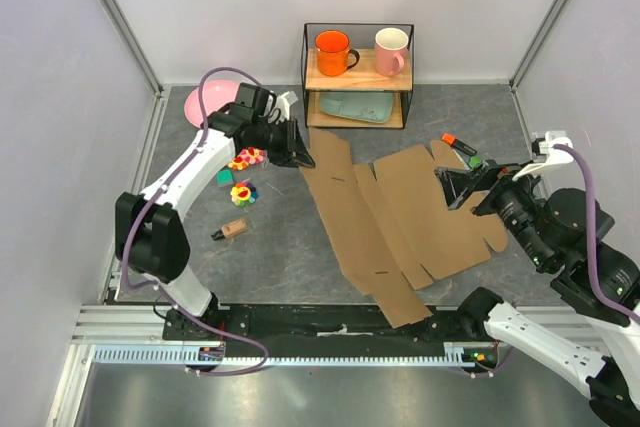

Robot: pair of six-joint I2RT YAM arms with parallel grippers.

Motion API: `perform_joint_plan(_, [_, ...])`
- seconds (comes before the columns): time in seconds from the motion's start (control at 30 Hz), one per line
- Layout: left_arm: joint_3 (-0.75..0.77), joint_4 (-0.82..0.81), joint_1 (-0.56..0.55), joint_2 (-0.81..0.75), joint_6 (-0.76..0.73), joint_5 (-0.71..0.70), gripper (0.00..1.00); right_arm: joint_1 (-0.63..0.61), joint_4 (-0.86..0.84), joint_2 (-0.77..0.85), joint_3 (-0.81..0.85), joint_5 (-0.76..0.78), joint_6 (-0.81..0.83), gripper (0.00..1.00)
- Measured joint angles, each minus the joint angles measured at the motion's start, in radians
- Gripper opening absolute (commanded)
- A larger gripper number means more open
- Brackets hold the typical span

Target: Fold the paper box

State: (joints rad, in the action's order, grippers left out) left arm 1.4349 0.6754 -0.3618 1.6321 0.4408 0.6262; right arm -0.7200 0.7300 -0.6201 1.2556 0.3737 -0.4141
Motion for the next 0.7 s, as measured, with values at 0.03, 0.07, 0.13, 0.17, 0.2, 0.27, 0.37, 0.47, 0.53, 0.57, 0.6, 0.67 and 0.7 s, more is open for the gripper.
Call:
perform_joint_plan(0.03, [0.002, 0.011, 0.000, 0.014, -0.013, -0.007, 0.45, 0.000, -0.003, 0.000, -0.008, -0.002, 0.000, 0.98])
perform_joint_plan(0.07, [0.004, 0.027, -0.001, 0.026, -0.024, -0.023, 0.55, 0.000, -0.006, 0.001, -0.017, -0.003, 0.001, 0.98])
perform_joint_plan(0.13, [0.008, 0.050, -0.004, 0.030, -0.037, -0.069, 0.98, 0.000, -0.011, 0.004, -0.035, -0.003, 0.002, 0.98])
perform_joint_plan(0.17, [0.014, 0.057, -0.005, 0.027, -0.038, -0.100, 1.00, 0.000, -0.013, 0.006, -0.044, -0.003, 0.002, 0.98])
perform_joint_plan(0.2, [0.020, 0.059, -0.005, 0.022, -0.036, -0.142, 1.00, 0.000, -0.018, 0.010, -0.055, -0.003, 0.003, 0.98])
perform_joint_plan(0.27, [0.021, 0.060, -0.005, 0.004, -0.031, -0.205, 1.00, 0.000, -0.023, 0.014, -0.071, -0.003, 0.003, 0.98])
perform_joint_plan(0.37, [-0.010, 0.043, -0.005, -0.075, 0.013, -0.335, 1.00, 0.000, -0.036, 0.016, -0.097, -0.004, 0.003, 0.98])
perform_joint_plan(0.47, [-0.149, -0.036, -0.004, -0.242, 0.111, -0.425, 1.00, 0.000, -0.047, 0.017, -0.126, -0.007, 0.002, 0.98])
perform_joint_plan(0.53, [-0.302, -0.122, -0.007, -0.392, 0.218, -0.476, 1.00, 0.000, -0.059, 0.017, -0.147, -0.008, 0.001, 0.98])
perform_joint_plan(0.57, [-0.407, -0.184, -0.012, -0.480, 0.288, -0.503, 1.00, 0.000, -0.068, 0.017, -0.158, -0.010, 0.000, 0.98])
perform_joint_plan(0.6, [-0.518, -0.232, -0.018, -0.568, 0.360, -0.531, 1.00, 0.000, -0.076, 0.017, -0.171, -0.011, -0.001, 0.98])
perform_joint_plan(0.67, [-0.715, -0.298, -0.046, -0.719, 0.486, -0.578, 1.00, 0.000, -0.088, 0.015, -0.192, -0.019, -0.003, 0.98])
perform_joint_plan(0.7, [-0.803, -0.303, -0.068, -0.776, 0.550, -0.598, 1.00, 0.000, -0.095, 0.013, -0.202, -0.022, -0.005, 0.98])
